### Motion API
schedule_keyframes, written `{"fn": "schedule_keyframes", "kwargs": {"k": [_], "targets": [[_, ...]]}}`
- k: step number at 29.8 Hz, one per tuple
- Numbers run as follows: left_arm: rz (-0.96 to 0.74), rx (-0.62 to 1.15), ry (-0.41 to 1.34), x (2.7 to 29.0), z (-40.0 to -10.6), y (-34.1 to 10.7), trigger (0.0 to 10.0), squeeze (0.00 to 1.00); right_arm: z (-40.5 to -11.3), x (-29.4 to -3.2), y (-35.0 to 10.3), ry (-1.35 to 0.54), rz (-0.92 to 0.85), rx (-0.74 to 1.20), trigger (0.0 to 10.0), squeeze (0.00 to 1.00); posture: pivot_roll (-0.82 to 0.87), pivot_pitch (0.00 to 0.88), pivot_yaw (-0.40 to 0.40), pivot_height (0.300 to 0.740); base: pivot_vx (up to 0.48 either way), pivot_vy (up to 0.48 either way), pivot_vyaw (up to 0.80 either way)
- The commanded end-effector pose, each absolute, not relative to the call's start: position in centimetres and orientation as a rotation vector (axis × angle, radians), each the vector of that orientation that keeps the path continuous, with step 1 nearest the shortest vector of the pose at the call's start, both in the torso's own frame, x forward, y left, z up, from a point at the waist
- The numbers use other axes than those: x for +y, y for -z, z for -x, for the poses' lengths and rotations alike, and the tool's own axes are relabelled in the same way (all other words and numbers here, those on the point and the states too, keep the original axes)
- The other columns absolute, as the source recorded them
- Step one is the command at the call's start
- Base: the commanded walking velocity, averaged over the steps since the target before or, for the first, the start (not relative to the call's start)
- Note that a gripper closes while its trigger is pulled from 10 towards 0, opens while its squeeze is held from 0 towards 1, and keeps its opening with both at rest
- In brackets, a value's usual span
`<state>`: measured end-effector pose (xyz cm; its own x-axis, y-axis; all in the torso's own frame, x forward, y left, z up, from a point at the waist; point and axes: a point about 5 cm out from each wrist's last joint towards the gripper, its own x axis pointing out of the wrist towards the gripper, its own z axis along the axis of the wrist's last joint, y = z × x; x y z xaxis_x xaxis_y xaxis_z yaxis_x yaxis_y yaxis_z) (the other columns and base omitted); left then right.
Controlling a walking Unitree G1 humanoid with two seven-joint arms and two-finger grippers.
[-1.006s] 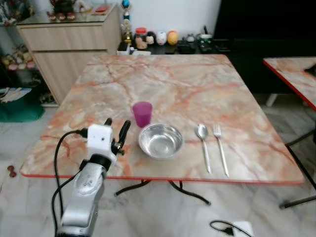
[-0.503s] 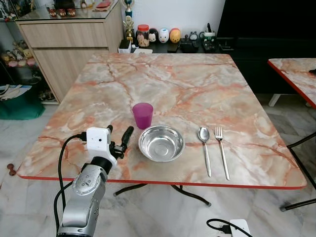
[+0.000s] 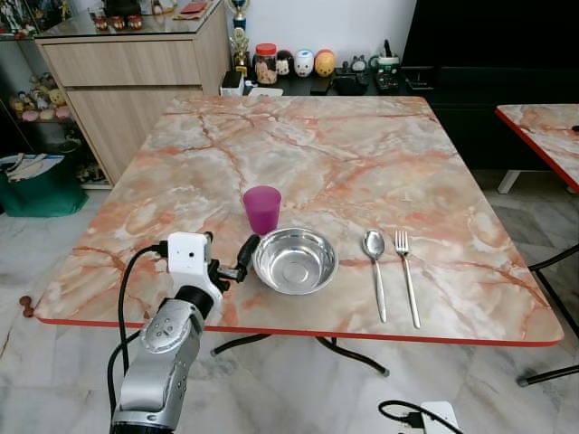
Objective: Setting the table
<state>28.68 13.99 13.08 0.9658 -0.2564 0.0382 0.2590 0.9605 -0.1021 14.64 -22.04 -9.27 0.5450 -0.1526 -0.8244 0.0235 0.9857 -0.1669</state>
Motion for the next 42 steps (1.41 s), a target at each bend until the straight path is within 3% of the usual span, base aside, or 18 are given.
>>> {"fn": "schedule_keyframes", "kwargs": {"k": [1, 7, 23, 29, 36, 42], "targets": [[0.104, -0.008, 0.272, 13.8, -28.8, -12.9, 10.0, 0.00, -14.4, -22.0, 9.4, 0.111, 0.130, 1.003, 10.0, 0.00, -0.01, 0.000, 0.004, 0.732, 0.000, 0.000, -0.53], [0.107, -0.004, 0.273, 13.9, -28.7, -12.9, 10.0, 0.00, -14.4, -22.0, 9.4, 0.102, 0.139, 1.002, 10.0, 0.00, -0.01, 0.000, 0.006, 0.732, 0.000, 0.000, -0.70], [0.090, 0.005, 0.244, 14.2, -28.9, -12.9, 10.0, 0.00, -14.4, -22.0, 9.4, 0.099, 0.143, 0.999, 10.0, 0.00, -0.01, 0.000, 0.010, 0.732, 0.000, 0.000, 0.00], [0.143, 0.080, 0.238, 14.3, -28.9, -12.5, 10.0, 0.00, -14.4, -22.0, 9.4, 0.099, 0.146, 1.004, 10.0, 0.00, -0.01, 0.000, 0.007, 0.732, 0.000, 0.000, 0.00], [0.309, 0.101, 0.098, 15.6, -30.6, -13.3, 10.0, 0.00, -14.5, -22.0, 9.3, 0.098, 0.148, 1.003, 10.0, 0.00, -0.01, 0.000, 0.004, 0.732, 0.000, 0.000, 0.00], [0.265, 0.179, 0.080, 15.8, -31.4, -12.7, 10.0, 0.00, -14.6, -22.0, 9.3, 0.100, 0.148, 1.003, 10.0, 0.00, -0.01, 0.000, 0.005, 0.732, 0.000, 0.000, 0.00]]}}
